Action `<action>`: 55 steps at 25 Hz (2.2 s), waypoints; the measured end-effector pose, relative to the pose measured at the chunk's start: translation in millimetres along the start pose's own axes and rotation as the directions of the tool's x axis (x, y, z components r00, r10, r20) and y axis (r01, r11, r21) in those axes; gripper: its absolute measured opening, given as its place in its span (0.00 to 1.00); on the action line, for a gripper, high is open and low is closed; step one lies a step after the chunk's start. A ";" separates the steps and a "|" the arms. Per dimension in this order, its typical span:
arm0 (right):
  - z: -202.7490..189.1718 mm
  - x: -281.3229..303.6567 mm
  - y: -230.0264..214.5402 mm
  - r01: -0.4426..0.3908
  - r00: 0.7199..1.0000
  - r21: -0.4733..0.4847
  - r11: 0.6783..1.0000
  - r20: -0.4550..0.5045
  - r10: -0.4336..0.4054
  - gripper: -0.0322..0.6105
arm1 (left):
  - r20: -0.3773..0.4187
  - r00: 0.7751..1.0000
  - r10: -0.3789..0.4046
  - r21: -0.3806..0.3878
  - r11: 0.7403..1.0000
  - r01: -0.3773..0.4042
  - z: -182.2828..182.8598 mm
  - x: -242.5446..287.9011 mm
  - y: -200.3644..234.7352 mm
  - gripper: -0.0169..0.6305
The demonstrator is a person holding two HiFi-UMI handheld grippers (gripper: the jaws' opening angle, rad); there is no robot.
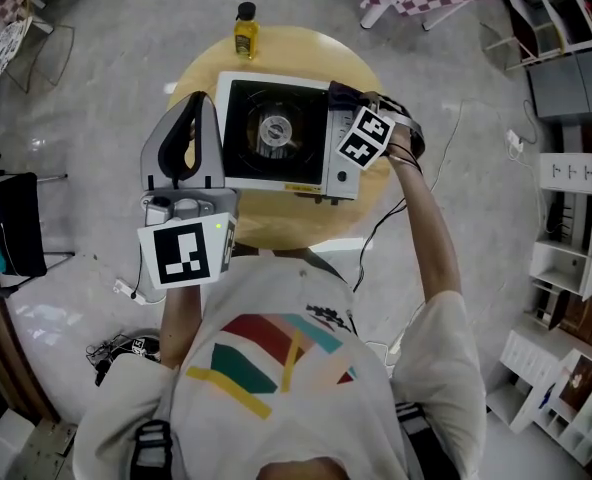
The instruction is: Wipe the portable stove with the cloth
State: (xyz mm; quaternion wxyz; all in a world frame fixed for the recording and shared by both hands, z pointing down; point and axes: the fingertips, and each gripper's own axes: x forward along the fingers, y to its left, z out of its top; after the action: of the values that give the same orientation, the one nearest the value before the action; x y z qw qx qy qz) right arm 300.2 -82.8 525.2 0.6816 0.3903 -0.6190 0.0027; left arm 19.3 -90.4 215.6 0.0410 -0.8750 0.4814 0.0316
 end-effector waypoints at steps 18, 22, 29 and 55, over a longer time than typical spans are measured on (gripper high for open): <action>-19.5 -78.1 120.6 -0.116 0.990 -0.043 0.992 0.072 0.119 0.10 | -0.017 0.999 -0.041 -0.040 0.998 0.040 -8.2 5.1 -12.7 0.04; -25.3 -96.0 148.8 -0.156 0.984 -0.051 0.986 0.073 0.160 0.10 | -0.010 0.999 -0.038 -0.035 0.999 0.038 -7.6 5.5 -10.5 0.04; -27.1 -114.2 182.2 -0.212 0.973 -0.051 0.976 0.079 0.216 0.10 | -0.027 0.999 -0.045 -0.066 0.997 0.043 -15.0 6.5 -7.1 0.04; 257.2 -153.1 211.5 -0.384 0.844 -0.030 0.923 0.393 0.364 0.10 | -0.059 0.949 0.308 -0.072 0.947 -0.312 -39.4 -59.8 135.7 0.04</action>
State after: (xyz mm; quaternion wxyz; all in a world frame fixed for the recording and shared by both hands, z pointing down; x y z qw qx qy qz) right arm -55.0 0.0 489.2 0.5202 0.2715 -0.8064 0.0731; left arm -126.7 -116.6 254.8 -0.0112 -0.7898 0.6122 0.0364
